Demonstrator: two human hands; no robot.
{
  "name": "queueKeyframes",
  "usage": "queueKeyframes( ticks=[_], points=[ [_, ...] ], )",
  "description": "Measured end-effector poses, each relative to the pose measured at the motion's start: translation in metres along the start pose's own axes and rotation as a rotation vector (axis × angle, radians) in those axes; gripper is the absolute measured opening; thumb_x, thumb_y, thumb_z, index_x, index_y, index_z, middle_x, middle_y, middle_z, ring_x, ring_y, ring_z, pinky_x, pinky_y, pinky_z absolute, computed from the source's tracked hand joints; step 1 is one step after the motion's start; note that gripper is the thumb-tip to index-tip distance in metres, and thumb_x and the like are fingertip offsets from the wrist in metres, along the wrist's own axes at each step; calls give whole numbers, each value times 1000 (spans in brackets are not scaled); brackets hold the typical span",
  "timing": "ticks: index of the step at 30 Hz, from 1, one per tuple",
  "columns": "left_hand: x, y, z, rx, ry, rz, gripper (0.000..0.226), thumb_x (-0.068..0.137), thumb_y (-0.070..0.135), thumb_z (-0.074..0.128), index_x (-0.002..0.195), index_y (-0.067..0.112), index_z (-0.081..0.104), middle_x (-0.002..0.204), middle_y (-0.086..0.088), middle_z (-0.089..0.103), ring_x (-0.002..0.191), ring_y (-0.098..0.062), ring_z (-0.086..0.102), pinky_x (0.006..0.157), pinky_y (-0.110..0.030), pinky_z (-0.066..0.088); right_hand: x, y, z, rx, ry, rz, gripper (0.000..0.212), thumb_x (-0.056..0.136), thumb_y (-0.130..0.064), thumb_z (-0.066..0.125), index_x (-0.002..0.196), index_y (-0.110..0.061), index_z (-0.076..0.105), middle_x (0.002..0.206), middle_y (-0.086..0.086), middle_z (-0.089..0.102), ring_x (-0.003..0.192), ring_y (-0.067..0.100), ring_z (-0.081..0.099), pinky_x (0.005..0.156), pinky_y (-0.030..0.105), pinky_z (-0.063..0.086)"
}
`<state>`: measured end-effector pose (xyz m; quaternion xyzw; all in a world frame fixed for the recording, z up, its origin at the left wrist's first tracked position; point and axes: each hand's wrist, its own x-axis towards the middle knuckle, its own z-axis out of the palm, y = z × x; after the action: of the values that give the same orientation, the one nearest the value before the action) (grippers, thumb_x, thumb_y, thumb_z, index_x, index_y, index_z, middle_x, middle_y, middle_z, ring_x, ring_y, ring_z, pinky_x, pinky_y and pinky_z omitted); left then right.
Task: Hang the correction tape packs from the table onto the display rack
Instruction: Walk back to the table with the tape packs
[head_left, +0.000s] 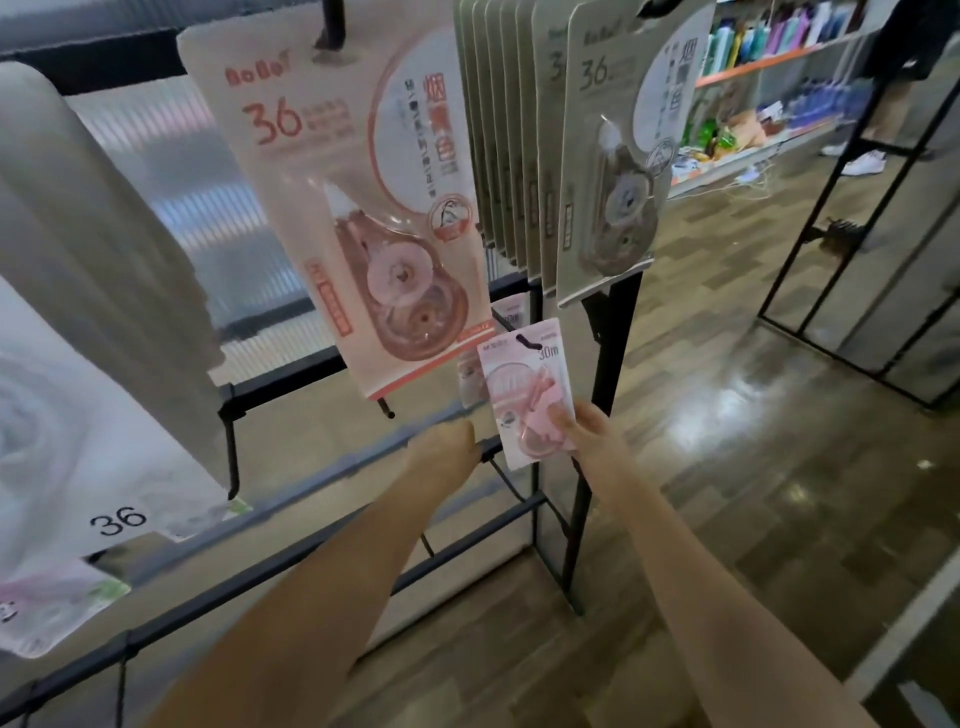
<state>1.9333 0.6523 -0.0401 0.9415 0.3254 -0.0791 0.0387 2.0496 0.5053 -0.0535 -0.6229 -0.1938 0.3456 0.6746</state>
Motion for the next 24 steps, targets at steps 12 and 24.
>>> queueKeyframes(
  ticks=[12,24],
  points=[
    [-20,-22,4,36,7,-28,30,102,26,41,110,4,60,103,-10,65,93,-24,62,64,-27,39,35,8,34,-220,133,167,41,88,-44,63,114,-12,59,113,7,61,114,29,55,103,37,42],
    [-175,-30,1,118,-63,-283,34,98,28,48,125,8,52,126,-11,54,113,-27,53,83,-34,45,-92,6,114,-1487,-511,-216,35,98,-19,45,130,-6,45,128,12,54,112,26,55,84,31,45]
  ],
)
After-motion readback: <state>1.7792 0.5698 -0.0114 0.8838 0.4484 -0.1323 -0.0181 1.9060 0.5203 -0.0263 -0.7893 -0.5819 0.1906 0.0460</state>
